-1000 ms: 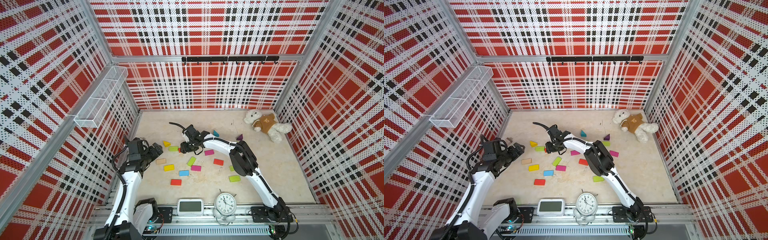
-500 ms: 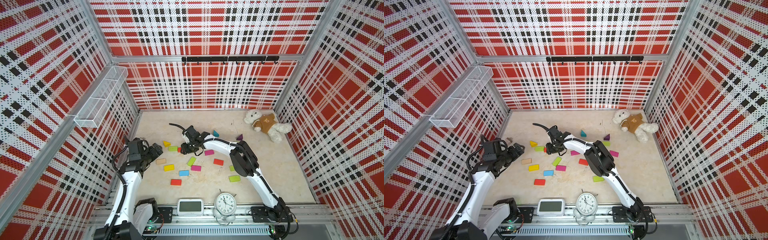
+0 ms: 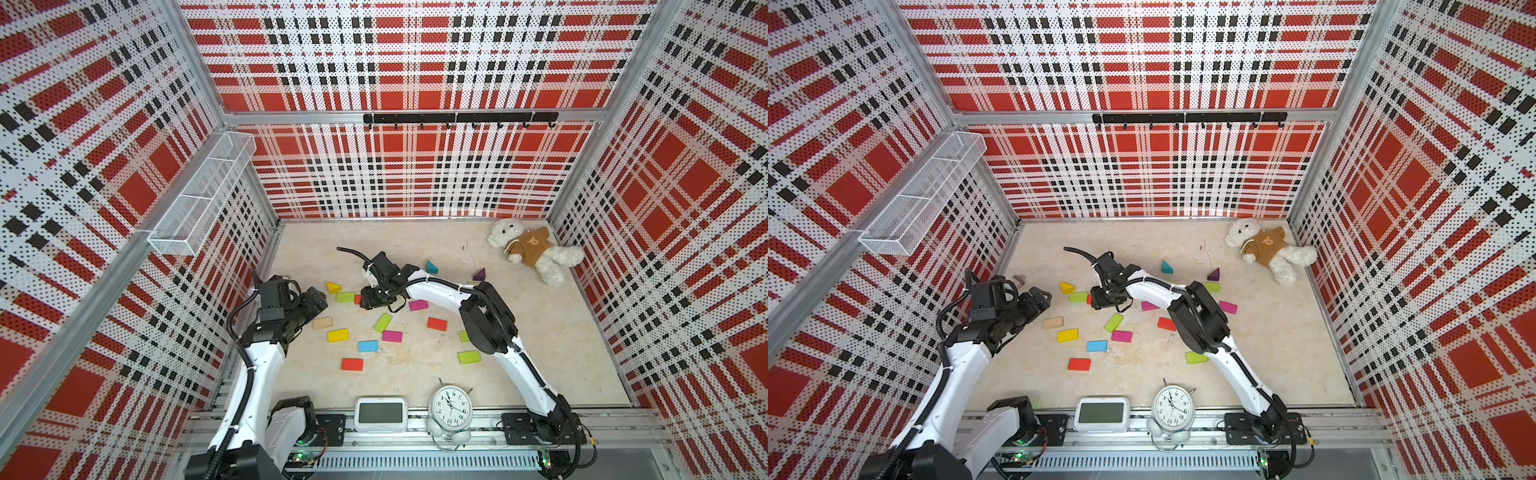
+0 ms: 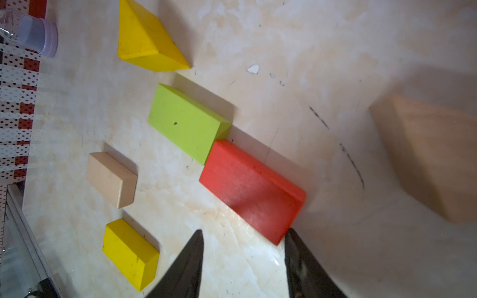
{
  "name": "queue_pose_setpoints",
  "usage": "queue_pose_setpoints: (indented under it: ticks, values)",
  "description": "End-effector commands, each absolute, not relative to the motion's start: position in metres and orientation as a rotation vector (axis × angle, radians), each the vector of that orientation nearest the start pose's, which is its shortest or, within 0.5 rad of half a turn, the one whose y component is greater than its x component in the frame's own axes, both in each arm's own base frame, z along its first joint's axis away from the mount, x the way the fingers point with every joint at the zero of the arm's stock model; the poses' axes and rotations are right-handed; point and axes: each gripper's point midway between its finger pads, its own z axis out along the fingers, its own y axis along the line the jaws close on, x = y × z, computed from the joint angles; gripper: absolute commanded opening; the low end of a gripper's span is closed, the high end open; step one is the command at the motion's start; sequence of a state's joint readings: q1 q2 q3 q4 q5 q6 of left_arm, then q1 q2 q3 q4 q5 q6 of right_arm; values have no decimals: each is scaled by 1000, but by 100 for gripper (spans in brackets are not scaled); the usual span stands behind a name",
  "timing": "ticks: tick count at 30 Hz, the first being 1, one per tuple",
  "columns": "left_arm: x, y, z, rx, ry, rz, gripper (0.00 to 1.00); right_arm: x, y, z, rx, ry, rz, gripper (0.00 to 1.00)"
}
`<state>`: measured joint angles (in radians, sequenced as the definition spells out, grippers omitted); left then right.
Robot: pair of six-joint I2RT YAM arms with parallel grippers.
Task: Assemble a carrot with building blocks
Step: Assemble the building block at the center of the board.
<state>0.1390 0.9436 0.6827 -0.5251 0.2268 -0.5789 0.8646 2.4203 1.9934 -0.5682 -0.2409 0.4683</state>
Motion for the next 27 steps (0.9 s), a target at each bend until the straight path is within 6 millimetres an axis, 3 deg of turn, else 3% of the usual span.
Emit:
queue_pose_setpoints:
  ticks: [1, 10, 15, 20, 27]
  values:
    - [291, 2, 147, -735, 2270, -458, 85, 363, 488, 72, -620, 2580, 794, 51]
    - [296, -2, 142, -716, 2286, -435, 84, 369, 479, 102, -610, 2509, 761, 54]
    - [299, -2, 137, -724, 2284, -427, 80, 360, 473, 109, -617, 2499, 781, 54]
    - [304, -1, 132, -723, 2302, -413, 76, 351, 465, 95, -688, 2516, 722, 49]
    - [307, 7, 137, -741, 2276, -379, 76, 327, 475, 69, -721, 2567, 782, 45]
